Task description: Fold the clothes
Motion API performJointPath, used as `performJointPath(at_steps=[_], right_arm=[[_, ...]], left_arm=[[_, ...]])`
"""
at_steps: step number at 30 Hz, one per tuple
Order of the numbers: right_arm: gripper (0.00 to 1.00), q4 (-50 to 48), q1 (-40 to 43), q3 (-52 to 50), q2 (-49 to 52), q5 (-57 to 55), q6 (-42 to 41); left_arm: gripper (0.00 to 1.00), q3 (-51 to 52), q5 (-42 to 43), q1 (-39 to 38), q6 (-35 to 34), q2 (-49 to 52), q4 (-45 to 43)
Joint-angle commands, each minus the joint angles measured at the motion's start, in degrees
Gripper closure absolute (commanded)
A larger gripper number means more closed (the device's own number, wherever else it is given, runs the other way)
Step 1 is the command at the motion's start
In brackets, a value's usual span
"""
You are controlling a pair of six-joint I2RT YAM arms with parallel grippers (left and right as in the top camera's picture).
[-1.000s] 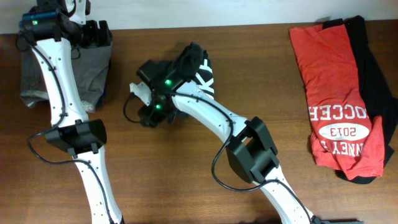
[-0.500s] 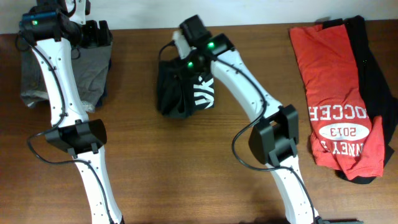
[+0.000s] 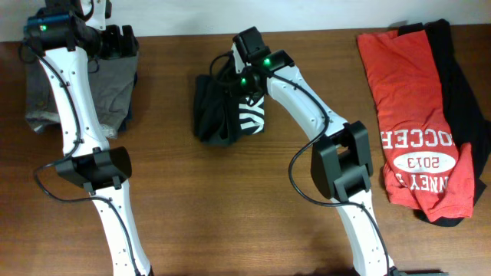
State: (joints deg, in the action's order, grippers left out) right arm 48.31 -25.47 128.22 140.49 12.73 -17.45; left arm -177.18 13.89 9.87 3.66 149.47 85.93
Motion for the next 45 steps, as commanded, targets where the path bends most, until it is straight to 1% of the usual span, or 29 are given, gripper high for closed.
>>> performJointPath(at_steps=[1,11,16,18,27,30,32,39,45], right_arm=[[0.44,-0.57,1.81,-0.35,-0.04,-3.19,-1.09],[0.43,-0.57,1.84,-0.46,1.16,-3.3,-1.07],[0.46,-1.2,1.55,-0.46,1.38,-2.89,-1.05],[0.51,-1.92,1.55,-0.46,1.38,-2.86,-1.05],[0.83,-3.19,1.44,-0.46,1.38,-1.84,-1.07],[0.89,-3.85,1.44,-0.46,1.38,-1.49,-1.07],[0.96,-4.94,1.44,-0.46,1.38,0.07,-1.05],[0.96,-15.61,0.11,-0.37,1.38,8.96,-1.09],[0.96,-24.37,-4.63,-0.39,1.4,8.22,-1.31]], left_arm=[[0.03,0.04,-0.42,0.04,1.18,-2.16,0.02],[0.03,0.04,-0.42,0.04,1.18,-2.16,0.02],[0.03,0.04,-0.42,0.04,1.18,-2.16,0.0],[0.03,0.04,-0.42,0.04,1.18,-2.16,0.0],[0.02,0.04,-0.44,0.04,1.18,-2.16,0.0],[0.02,0.04,-0.44,0.04,1.18,-2.16,0.02],[0.02,0.04,-0.44,0.04,1.18,-2.16,0.0],[0.02,0.04,-0.44,0.04,1.18,-2.16,0.02],[0.02,0.04,-1.33,0.04,1.16,-2.16,0.0]])
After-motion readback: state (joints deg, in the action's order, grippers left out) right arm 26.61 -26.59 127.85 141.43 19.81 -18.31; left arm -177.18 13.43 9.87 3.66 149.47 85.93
